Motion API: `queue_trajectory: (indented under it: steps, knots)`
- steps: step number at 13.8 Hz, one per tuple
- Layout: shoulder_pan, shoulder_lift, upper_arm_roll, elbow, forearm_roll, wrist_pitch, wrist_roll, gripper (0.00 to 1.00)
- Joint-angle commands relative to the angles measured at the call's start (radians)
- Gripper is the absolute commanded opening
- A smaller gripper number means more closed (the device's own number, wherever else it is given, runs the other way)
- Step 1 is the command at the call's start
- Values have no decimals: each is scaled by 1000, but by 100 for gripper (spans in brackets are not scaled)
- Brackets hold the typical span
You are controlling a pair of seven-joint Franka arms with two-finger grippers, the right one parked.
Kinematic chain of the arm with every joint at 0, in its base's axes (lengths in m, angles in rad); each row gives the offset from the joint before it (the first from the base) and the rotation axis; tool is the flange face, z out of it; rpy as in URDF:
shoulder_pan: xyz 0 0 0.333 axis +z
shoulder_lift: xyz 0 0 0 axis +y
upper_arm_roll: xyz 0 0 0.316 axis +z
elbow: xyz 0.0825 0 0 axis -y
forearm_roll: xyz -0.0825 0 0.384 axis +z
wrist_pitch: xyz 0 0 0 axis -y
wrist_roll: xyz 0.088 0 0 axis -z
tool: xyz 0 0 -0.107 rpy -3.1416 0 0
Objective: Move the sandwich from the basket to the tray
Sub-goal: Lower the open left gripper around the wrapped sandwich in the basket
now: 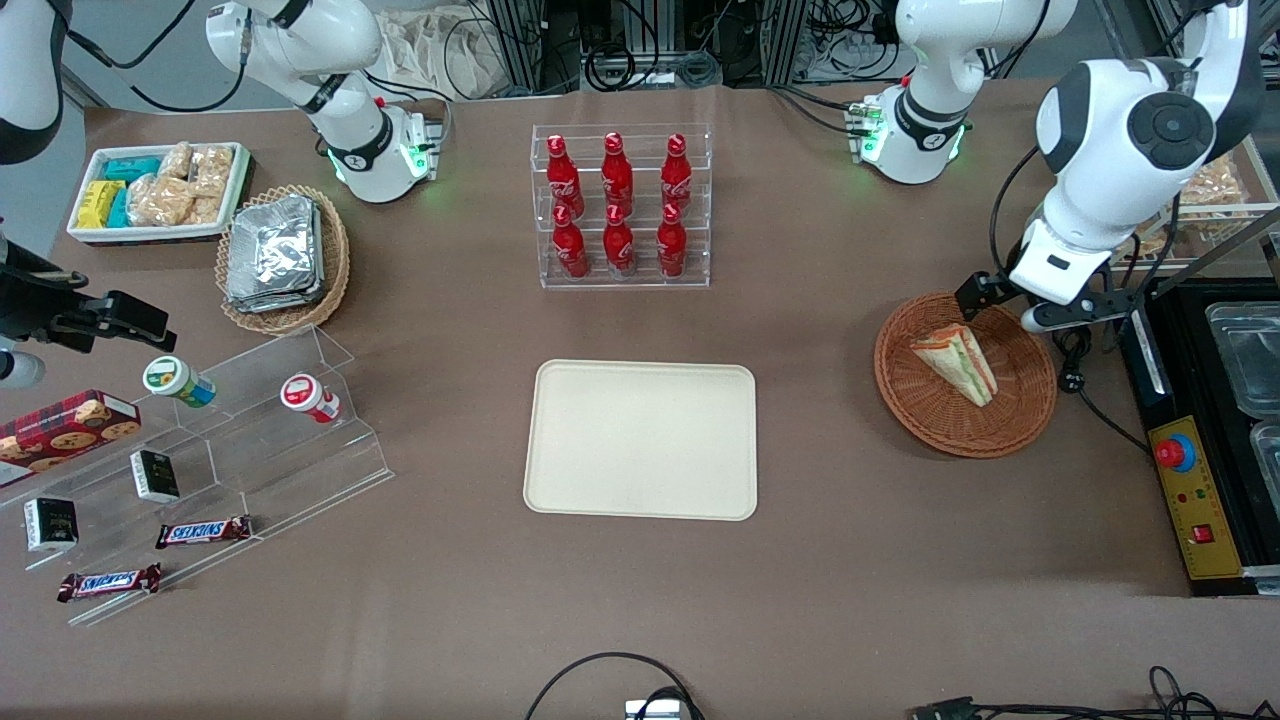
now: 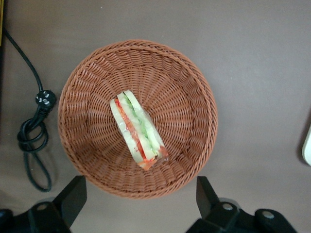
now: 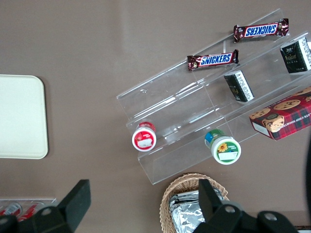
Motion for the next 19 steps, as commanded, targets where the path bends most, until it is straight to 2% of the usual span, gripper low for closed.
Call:
queue_trajectory:
  steps: [1,8,13,18,19]
  knots:
    - [5,-18,-3,-93,2,127,-111,100]
    - [65,157,-3,-194,2,437,-258,100]
    - [56,243,-7,-194,2,525,-369,100]
    - [56,307,-7,-200,1,597,-381,100]
    - [56,316,-7,-202,1,609,-381,97]
